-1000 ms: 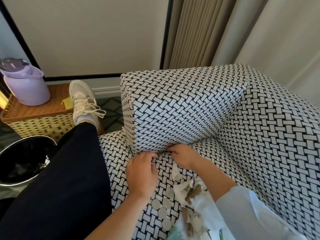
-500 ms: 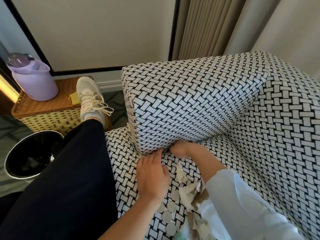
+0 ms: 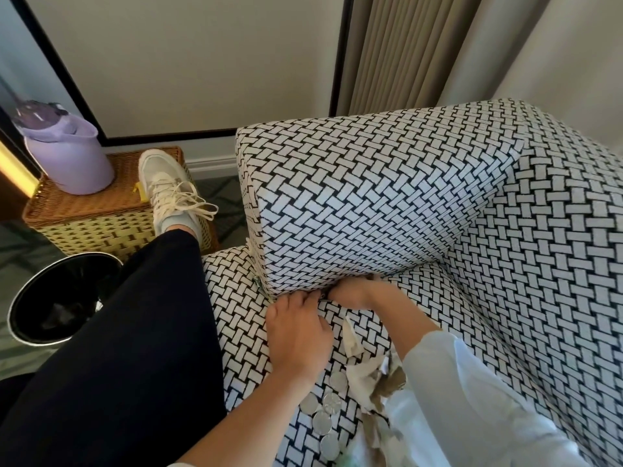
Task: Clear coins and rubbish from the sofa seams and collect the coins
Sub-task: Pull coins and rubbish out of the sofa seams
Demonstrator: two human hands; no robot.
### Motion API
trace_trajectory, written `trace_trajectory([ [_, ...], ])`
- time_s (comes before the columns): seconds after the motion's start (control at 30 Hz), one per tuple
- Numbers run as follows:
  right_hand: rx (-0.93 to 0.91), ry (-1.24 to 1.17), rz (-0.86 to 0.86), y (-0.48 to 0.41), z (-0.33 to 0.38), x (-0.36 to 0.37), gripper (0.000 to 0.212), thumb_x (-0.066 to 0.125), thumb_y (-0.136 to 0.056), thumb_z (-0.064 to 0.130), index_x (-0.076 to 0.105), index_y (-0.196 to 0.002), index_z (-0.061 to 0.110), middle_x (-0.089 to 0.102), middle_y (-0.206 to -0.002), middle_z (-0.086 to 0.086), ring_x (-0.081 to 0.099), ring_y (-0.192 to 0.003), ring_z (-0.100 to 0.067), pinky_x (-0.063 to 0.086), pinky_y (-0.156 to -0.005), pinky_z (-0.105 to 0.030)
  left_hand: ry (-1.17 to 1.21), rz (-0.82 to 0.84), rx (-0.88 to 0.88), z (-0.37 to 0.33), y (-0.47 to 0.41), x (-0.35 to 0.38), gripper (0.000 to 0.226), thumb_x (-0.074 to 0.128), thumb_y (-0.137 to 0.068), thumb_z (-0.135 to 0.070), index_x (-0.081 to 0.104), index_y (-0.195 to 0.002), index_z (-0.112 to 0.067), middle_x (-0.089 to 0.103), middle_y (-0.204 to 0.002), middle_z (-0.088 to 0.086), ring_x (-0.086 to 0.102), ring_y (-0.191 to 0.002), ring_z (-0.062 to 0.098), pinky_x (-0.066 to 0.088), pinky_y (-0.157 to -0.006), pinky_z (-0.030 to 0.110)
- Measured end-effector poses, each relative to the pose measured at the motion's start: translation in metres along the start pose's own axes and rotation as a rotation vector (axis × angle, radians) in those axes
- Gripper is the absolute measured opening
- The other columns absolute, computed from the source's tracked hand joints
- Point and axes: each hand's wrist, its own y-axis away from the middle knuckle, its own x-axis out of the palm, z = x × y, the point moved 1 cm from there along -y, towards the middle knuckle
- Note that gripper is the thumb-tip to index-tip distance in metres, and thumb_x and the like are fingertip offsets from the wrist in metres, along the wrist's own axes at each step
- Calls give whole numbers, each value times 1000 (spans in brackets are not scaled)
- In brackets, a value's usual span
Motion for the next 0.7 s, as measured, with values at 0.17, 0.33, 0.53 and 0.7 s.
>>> trace_trajectory([
  [0.17, -14, -56, -50, -1, -3, 4, 54, 26, -99, 42, 33, -149, 23, 29, -159, 0, 18, -147, -23, 10, -120, -51, 33, -35, -1, 1, 2, 1, 44, 43, -87, -30, 58, -128, -31, 58, -123, -12, 46, -115, 11, 34, -102, 32],
  [0.33, -34, -205, -136, 2, -4, 8, 49, 32, -98, 41, 41, -145, 29, 34, -156, 3, 16, -147, -22, -1, -118, -51, 121, -49, -9, 2, 3, 1, 43, 45, -87, -27, 59, -127, -29, 59, -126, -15, 45, -119, 7, 31, -109, 29],
  [0.53, -47, -334, -290, 7, -9, 15, 35, 47, -93, 38, 67, -69, 22, 65, -76, 8, 54, -99, -17, 9, -114, -48, 193, -49, -24, 2, 3, -3, 41, 47, -85, -25, 61, -123, -28, 62, -121, -14, 47, -118, 7, 34, -108, 32],
  [0.7, -45, -449, -332, 3, -11, 20, 38, 51, -91, 37, 68, -68, 14, 54, -52, 8, 57, -78, -9, 7, -113, -47, 275, -56, -39, 5, 3, -4, 38, 54, -84, -22, 60, -121, -30, 63, -118, -16, 49, -116, 6, 34, -109, 34],
])
